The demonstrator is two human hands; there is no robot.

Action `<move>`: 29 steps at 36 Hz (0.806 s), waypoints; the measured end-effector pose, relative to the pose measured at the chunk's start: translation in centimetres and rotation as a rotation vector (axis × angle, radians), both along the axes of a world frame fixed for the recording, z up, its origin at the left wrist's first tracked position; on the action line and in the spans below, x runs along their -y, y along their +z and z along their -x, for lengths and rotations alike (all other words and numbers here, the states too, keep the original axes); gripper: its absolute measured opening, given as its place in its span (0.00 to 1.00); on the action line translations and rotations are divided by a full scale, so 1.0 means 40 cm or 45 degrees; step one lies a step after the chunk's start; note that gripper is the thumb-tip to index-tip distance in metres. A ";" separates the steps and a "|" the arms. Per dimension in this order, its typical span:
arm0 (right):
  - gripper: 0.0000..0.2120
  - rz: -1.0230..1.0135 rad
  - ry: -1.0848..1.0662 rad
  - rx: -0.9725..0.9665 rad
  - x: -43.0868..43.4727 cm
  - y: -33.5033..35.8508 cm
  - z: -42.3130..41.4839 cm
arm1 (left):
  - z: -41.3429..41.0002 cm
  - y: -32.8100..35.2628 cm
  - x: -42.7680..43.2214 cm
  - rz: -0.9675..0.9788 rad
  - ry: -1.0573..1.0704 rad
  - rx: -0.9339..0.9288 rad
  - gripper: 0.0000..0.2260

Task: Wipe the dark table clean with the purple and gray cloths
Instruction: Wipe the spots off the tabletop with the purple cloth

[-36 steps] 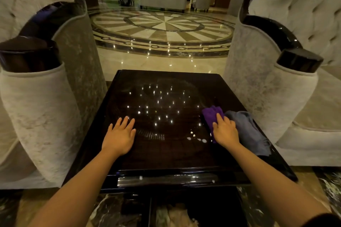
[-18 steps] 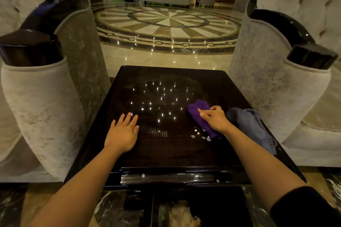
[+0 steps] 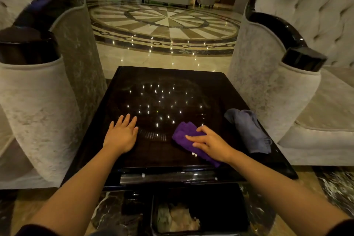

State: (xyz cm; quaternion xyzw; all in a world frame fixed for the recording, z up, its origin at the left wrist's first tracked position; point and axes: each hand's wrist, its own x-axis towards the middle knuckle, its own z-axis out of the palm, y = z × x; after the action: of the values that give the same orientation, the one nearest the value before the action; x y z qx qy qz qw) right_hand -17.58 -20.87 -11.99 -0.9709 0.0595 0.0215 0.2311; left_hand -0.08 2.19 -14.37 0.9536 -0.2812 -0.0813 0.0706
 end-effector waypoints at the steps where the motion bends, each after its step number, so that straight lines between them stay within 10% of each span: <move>1: 0.17 0.003 0.021 0.005 -0.009 0.000 0.013 | 0.001 0.001 0.000 -0.006 -0.005 -0.004 0.23; 29: 0.20 0.114 0.045 0.366 -0.118 0.102 0.162 | 0.064 0.023 -0.059 -0.071 -0.170 -0.055 0.23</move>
State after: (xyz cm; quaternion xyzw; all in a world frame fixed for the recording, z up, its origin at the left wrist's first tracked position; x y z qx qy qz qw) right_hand -24.04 -16.14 -7.92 -0.9741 0.0095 -0.1164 0.1935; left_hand -2.65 4.54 -13.44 0.9324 -0.3402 -0.1142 0.0444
